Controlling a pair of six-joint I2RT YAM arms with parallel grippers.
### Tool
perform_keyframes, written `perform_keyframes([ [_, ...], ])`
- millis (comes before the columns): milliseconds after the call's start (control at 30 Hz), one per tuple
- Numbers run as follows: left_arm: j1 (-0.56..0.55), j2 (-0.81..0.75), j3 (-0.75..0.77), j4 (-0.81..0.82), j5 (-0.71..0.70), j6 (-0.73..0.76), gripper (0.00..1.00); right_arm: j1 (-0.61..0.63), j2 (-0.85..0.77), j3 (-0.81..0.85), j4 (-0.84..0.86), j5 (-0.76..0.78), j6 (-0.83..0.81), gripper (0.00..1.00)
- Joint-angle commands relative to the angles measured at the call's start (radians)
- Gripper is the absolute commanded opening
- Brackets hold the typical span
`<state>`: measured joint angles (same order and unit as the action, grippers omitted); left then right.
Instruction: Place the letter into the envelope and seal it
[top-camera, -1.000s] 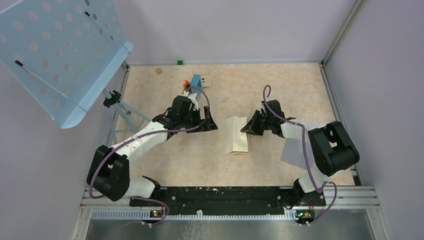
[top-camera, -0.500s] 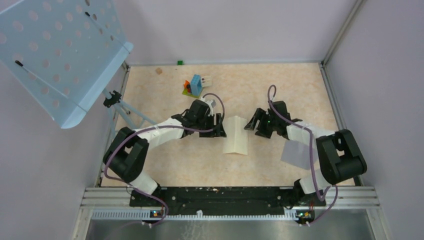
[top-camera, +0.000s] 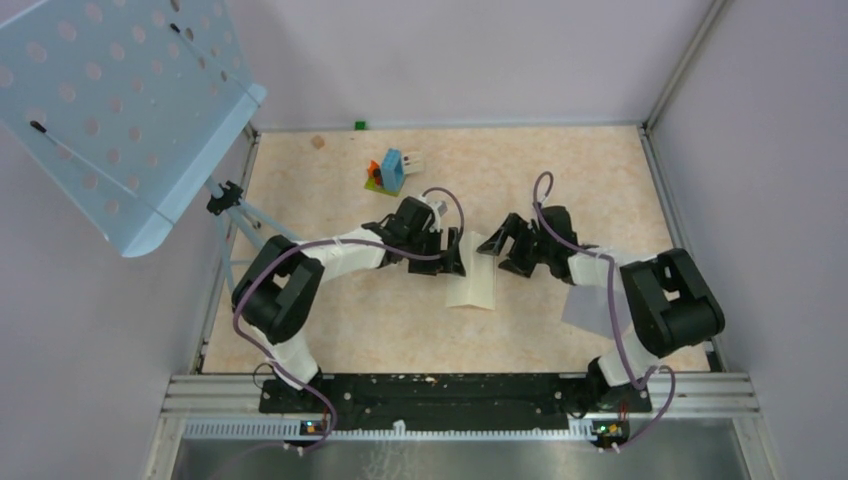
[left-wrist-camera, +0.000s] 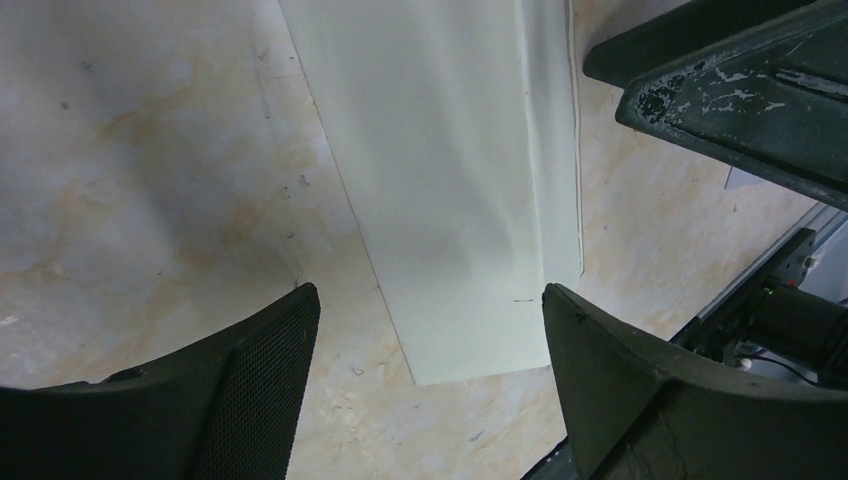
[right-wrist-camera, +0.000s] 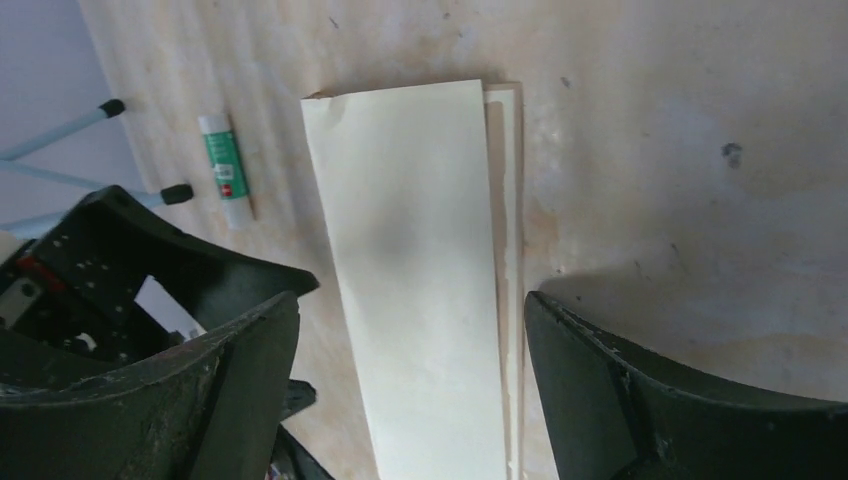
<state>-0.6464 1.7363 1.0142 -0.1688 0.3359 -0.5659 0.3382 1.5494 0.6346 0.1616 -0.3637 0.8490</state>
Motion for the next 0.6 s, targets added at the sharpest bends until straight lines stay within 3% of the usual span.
perform_keyframes([
  [0,-0.023,0.022,0.040,0.063,0.014,0.005,0.89,0.017,0.088,-0.060,0.199,-0.061,0.141,0.84],
  [200,-0.033,0.037,0.043,0.084,0.025,0.001,0.93,0.046,0.190,-0.070,0.397,-0.102,0.287,0.86],
  [567,-0.025,-0.018,0.014,0.062,0.002,0.001,0.89,0.109,0.338,-0.053,0.731,-0.176,0.566,0.87],
])
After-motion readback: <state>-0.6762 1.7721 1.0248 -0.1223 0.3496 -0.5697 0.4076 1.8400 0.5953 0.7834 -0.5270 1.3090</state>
